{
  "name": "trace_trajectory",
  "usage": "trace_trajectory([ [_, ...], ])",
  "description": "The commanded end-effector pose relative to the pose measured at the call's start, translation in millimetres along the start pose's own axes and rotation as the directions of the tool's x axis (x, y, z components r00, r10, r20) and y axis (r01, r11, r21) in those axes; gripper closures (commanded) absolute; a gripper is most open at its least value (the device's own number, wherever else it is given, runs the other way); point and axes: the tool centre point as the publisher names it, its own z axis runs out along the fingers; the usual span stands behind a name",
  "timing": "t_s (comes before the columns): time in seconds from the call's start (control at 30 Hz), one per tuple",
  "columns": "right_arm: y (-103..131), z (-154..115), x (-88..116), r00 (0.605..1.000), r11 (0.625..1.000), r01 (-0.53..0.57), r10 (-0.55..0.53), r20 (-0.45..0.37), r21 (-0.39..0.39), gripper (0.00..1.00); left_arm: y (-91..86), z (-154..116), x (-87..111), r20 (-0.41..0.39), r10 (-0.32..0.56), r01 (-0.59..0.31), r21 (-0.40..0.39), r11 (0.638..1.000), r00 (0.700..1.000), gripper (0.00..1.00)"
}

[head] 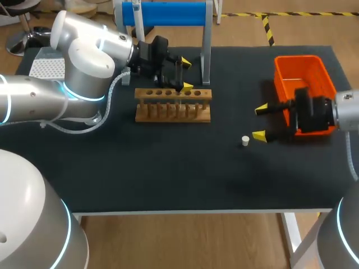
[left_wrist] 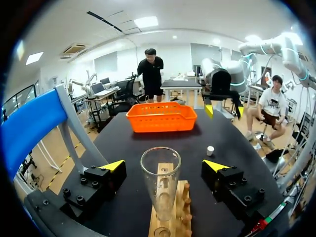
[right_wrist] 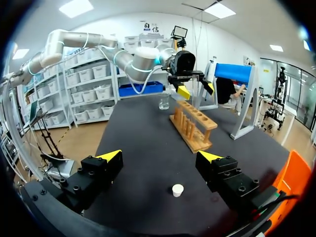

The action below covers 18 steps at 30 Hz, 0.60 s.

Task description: Invert the test tube, pick up the pipette, mount the tip to pipette, aspirate from beaker and dispense into the tube, eject the tip, return the pipette, and cap with the stopper.

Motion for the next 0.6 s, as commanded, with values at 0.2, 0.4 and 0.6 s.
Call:
trace_trajectory([
  [0.2,-20,9,6,0.999,0.999,-0.039,0.039,0.017,0.005,0.0,1.0,0,-1.6,-0.005,0.002,-0.002,0.002,1.0,1.0,0.0],
  [0.4,-28,10,7,0.998,0.998,-0.059,0.058,0.024,0.007,0.0,1.0,0,-1.6,-0.005,0.002,-0.002,0.002,1.0,1.0,0.0],
  [0.6,-33,8,5,0.997,0.997,-0.073,0.072,0.027,0.007,0.0,1.0,0,-1.6,-0.005,0.002,-0.002,0.002,1.0,1.0,0.0],
])
